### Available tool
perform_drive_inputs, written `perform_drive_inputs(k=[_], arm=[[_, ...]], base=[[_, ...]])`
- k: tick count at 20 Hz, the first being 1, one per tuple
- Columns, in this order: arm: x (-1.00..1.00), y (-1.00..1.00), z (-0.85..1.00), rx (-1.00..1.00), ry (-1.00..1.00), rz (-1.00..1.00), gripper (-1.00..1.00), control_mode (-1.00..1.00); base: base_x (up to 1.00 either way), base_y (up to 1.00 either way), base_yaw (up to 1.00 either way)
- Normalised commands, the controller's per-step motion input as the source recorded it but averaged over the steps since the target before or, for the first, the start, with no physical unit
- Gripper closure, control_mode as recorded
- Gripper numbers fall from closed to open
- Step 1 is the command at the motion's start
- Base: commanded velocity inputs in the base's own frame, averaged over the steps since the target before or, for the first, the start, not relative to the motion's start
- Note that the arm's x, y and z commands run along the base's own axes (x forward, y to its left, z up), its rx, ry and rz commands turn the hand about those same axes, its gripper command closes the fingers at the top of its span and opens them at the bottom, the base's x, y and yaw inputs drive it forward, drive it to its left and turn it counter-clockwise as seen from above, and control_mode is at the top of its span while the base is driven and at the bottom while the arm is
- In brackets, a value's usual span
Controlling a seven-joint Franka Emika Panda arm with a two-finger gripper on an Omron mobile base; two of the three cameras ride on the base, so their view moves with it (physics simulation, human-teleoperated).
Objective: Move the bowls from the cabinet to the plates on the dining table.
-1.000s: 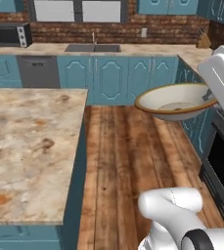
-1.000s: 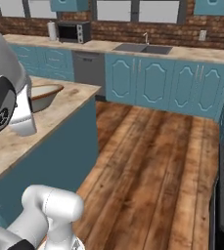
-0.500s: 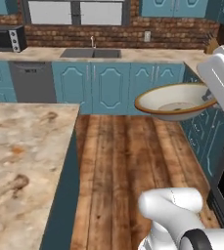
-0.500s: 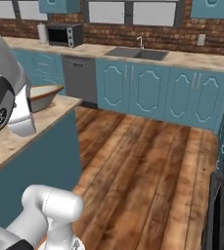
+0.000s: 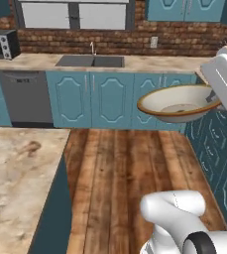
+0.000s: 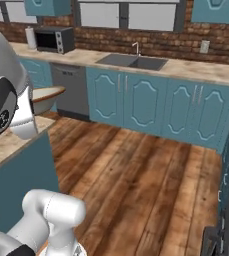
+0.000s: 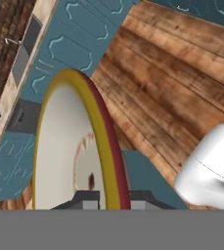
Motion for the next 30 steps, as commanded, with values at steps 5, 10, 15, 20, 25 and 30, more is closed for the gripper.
perform_drive_inputs(k=[5, 10, 15, 20, 25, 30], arm=[[0.00, 0.00, 0.00, 0.00, 0.00, 0.00, 1.00, 1.00], [0.00, 0.00, 0.00, 0.00, 0.00, 0.00, 1.00, 1.00], [0.00, 0.00, 0.00, 0.00, 0.00, 0.00, 1.00, 1.00], [0.00, 0.00, 0.00, 0.00, 0.00, 0.00, 1.00, 1.00], [0.00, 0.00, 0.00, 0.00, 0.00, 0.00, 1.00, 1.00], [0.00, 0.00, 0.00, 0.00, 0.00, 0.00, 1.00, 1.00]], base=[[1.00, -0.44, 0.09], [1.00, -0.44, 0.08], [1.00, -0.44, 0.08], [1.00, -0.41, 0.08], [1.00, -0.37, 0.08], [1.00, -0.16, 0.16]])
